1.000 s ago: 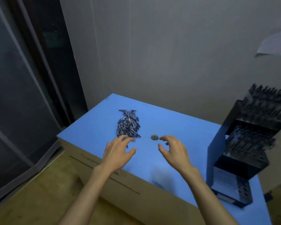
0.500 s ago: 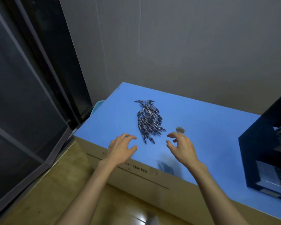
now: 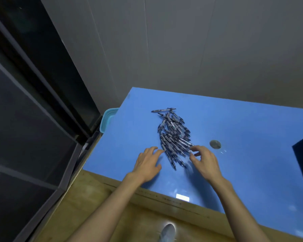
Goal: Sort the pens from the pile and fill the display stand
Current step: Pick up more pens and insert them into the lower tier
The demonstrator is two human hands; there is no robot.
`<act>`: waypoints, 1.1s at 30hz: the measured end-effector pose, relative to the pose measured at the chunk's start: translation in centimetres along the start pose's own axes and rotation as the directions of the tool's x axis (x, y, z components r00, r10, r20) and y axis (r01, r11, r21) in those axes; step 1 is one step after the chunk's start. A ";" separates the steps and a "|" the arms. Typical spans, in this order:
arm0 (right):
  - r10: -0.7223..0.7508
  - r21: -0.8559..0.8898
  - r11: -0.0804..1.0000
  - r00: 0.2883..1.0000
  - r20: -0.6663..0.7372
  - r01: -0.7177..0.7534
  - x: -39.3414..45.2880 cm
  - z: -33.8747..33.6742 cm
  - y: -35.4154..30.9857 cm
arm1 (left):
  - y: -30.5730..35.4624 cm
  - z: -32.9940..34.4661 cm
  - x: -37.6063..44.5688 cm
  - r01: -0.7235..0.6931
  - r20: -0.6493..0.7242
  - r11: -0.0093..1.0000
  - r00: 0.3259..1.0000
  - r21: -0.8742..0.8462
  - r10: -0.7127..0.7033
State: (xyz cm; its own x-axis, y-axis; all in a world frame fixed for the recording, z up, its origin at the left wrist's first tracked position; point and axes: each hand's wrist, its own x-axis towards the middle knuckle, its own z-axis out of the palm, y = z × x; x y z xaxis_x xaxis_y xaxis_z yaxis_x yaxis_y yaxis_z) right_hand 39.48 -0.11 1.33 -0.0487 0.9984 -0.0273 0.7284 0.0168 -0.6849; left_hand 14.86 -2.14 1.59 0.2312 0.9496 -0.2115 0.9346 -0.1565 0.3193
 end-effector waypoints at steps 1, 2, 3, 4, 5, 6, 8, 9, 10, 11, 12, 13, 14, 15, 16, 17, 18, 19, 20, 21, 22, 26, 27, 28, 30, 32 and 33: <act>0.013 0.005 1.000 1.000 -0.008 -0.013 0.3 0.1 0.2 | -0.3 0.0 0.8 -0.018 -0.007 1.000 1.000 0.005 0.018; 0.024 0.005 1.000 1.000 -0.014 -0.024 0.6 0.1 0.3 | -0.6 0.0 1.7 -0.040 -0.019 0.999 0.999 0.020 0.040; 0.034 0.001 0.999 0.999 -0.019 -0.034 0.7 0.1 0.5 | -0.8 0.0 2.5 -0.065 -0.032 0.997 0.997 0.042 0.066; 0.047 -0.007 0.999 0.999 -0.021 -0.048 0.9 0.1 0.7 | -1.1 0.1 3.3 -0.092 -0.044 0.994 0.995 0.062 0.095; 0.065 -0.012 0.998 0.998 -0.023 -0.065 1.0 0.0 0.9 | -1.2 0.2 4.0 -0.118 -0.048 0.990 0.991 0.081 0.122; 0.086 -0.013 0.996 0.996 -0.026 -0.086 1.0 0.0 1.1 | -1.4 0.4 4.6 -0.142 -0.045 0.985 0.988 0.098 0.147; 0.124 -0.010 0.992 0.991 -0.043 -0.125 1.0 0.0 1.5 | -1.9 0.8 5.7 -0.198 -0.042 0.971 0.978 0.136 0.205; 0.144 -0.010 0.989 0.988 -0.054 -0.145 1.0 0.0 1.7 | -2.1 1.0 6.2 -0.232 -0.049 0.960 0.969 0.154 0.242; 0.164 -0.012 0.986 0.984 -0.065 -0.165 1.0 -0.1 1.9 | -2.4 1.1 6.8 -0.270 -0.062 0.947 0.957 0.173 0.284; 0.182 -0.016 0.983 0.980 -0.075 -0.184 0.9 -0.1 2.0 | -2.7 1.3 7.4 -0.309 -0.079 0.932 0.941 0.189 0.328; 0.198 -0.022 0.979 0.977 -0.082 -0.201 0.8 -0.2 2.1 | -3.0 1.4 7.9 -0.344 -0.096 0.918 0.925 0.198 0.367; 0.213 -0.026 0.976 0.973 -0.088 -0.216 0.6 -0.2 2.2 | -3.3 1.5 8.4 -0.372 -0.113 0.907 0.910 0.197 0.398; 0.228 -0.028 0.973 0.969 -0.094 -0.231 0.5 -0.3 2.2 | -3.6 1.5 8.8 -0.396 -0.122 0.899 0.899 0.189 0.421; 0.241 -0.028 0.969 0.965 -0.100 -0.245 0.4 -0.3 2.1 | -3.8 1.5 9.1 -0.418 -0.121 0.892 0.890 0.174 0.440; 0.252 -0.030 0.966 0.962 -0.107 -0.256 0.2 -0.3 2.0 | -4.0 1.4 9.4 -0.436 -0.117 0.886 0.882 0.158 0.456; 0.262 -0.032 0.963 0.958 -0.114 -0.267 0.1 -0.2 1.9 | -4.2 1.3 9.6 -0.453 -0.114 0.879 0.875 0.145 0.470; 0.271 -0.033 0.960 0.955 -0.120 -0.277 0.1 -0.2 1.8 | -4.4 1.3 9.9 -0.470 -0.106 0.872 0.869 0.135 0.484; 0.280 -0.033 0.958 0.952 -0.124 -0.286 0.1 0.0 1.7 | -4.5 1.2 10.2 -0.485 -0.093 0.865 0.862 0.128 0.498; 0.285 -0.033 0.956 0.950 -0.125 -0.291 0.2 0.1 1.5 | -4.6 1.1 10.4 -0.500 -0.074 0.858 0.857 0.119 0.510; 0.289 -0.034 0.955 0.949 -0.125 -0.295 0.2 0.2 1.4 | -4.7 1.0 10.6 -0.512 -0.059 0.852 0.852 0.106 0.519; 0.292 -0.034 0.954 0.948 -0.127 -0.298 0.3 0.4 1.2 | -4.8 0.9 10.7 -0.521 -0.048 0.849 0.849 0.090 0.526; 0.305 -0.036 0.949 0.942 -0.143 -0.313 0.4 1.1 0.7 | -5.4 0.8 10.9 -0.571 -0.028 0.818 0.819 0.073 0.573; 0.306 -0.034 0.949 0.941 -0.142 -0.314 0.3 1.3 0.7 | -5.5 0.8 10.9 -0.580 -0.024 0.810 0.812 0.081 0.584; 0.306 -0.031 0.949 0.941 -0.141 -0.313 0.3 1.5 0.6 | -5.6 0.7 10.9 -0.588 -0.019 0.803 0.806 0.092 0.592; 0.310 -0.027 0.948 0.940 -0.143 -0.317 0.2 1.9 0.5 | -5.6 0.6 10.9 -0.599 -0.007 0.792 0.797 0.119 0.603; 0.315 -0.025 0.946 0.937 -0.151 -0.322 0.1 2.1 0.2 | -5.5 0.4 10.9 -0.603 0.004 0.785 0.794 0.143 0.609; 0.319 -0.021 0.945 0.935 -0.156 -0.326 0.1 2.2 0.1 | -5.5 0.4 10.9 -0.605 0.012 0.782 0.792 0.152 0.611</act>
State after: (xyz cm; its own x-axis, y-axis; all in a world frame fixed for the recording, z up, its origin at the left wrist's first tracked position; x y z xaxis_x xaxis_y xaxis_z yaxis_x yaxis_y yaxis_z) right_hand 38.05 -0.17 -0.36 0.2933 0.9471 -0.1306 0.7184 -0.3084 -0.6235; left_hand 12.31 8.97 -2.88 0.7571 0.6530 0.0161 0.6316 -0.7381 0.2372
